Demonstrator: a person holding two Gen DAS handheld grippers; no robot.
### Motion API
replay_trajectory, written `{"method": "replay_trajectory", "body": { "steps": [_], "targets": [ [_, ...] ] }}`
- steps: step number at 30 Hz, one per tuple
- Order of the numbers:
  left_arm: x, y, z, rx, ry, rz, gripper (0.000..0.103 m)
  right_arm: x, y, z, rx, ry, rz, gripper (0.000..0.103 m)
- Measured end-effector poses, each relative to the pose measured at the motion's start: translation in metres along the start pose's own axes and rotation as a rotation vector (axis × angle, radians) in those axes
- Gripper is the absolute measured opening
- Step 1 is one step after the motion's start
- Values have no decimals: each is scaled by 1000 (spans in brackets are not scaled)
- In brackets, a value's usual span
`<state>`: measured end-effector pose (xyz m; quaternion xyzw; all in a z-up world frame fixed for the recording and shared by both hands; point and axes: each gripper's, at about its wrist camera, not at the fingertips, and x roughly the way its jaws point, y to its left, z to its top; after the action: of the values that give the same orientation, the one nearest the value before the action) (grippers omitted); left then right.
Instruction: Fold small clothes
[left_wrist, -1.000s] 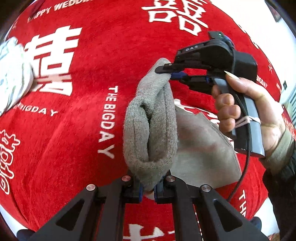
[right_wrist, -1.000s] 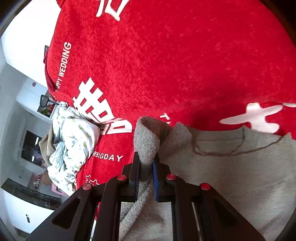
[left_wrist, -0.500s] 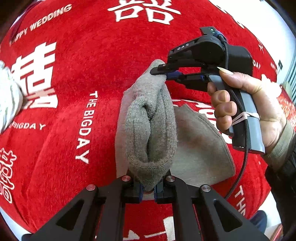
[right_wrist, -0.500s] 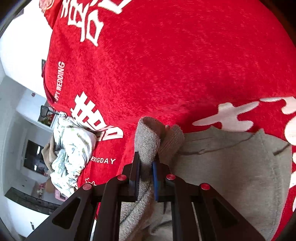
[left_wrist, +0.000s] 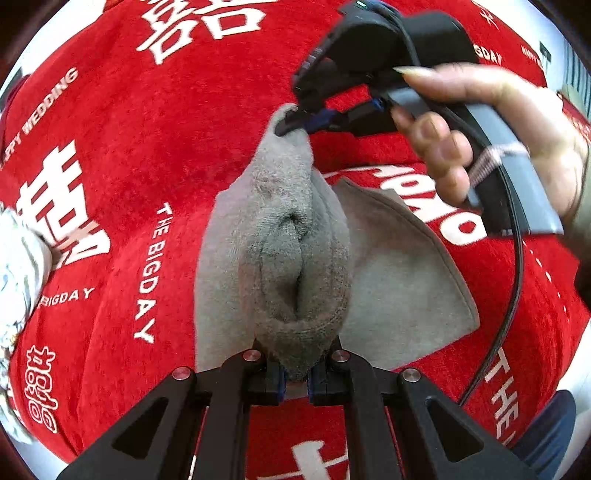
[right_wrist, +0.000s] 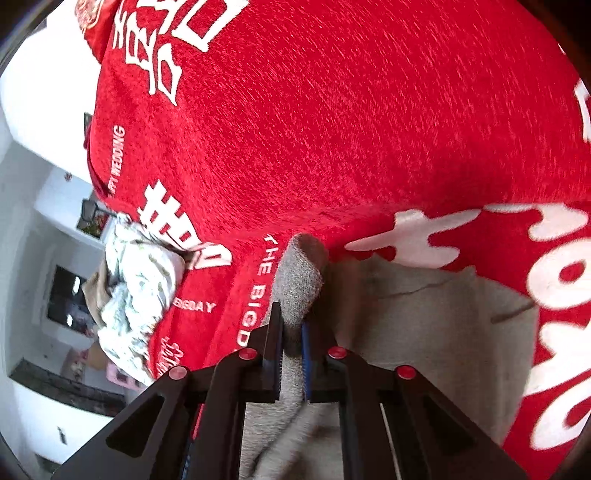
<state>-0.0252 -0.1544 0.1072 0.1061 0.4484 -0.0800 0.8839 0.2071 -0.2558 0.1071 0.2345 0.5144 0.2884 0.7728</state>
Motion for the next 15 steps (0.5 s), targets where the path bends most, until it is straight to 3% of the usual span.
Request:
{"method": "replay_trajectory", "body": {
  "steps": [5,11,14,15],
  "targets": [
    [9,-17,0,38,7,6,8,1,-10,0,-18,11,-26,8],
    [23,-10,-2,3,46,-32,8,27,-58,-14,146,61,-16,13],
    [26,-5,1,-18,60,-53,8,34,-76,-22,206,68,25,25],
    [27,-5,2,-21,62,-55,8,34,-78,-23,218,69,25,38]
  ]
}}
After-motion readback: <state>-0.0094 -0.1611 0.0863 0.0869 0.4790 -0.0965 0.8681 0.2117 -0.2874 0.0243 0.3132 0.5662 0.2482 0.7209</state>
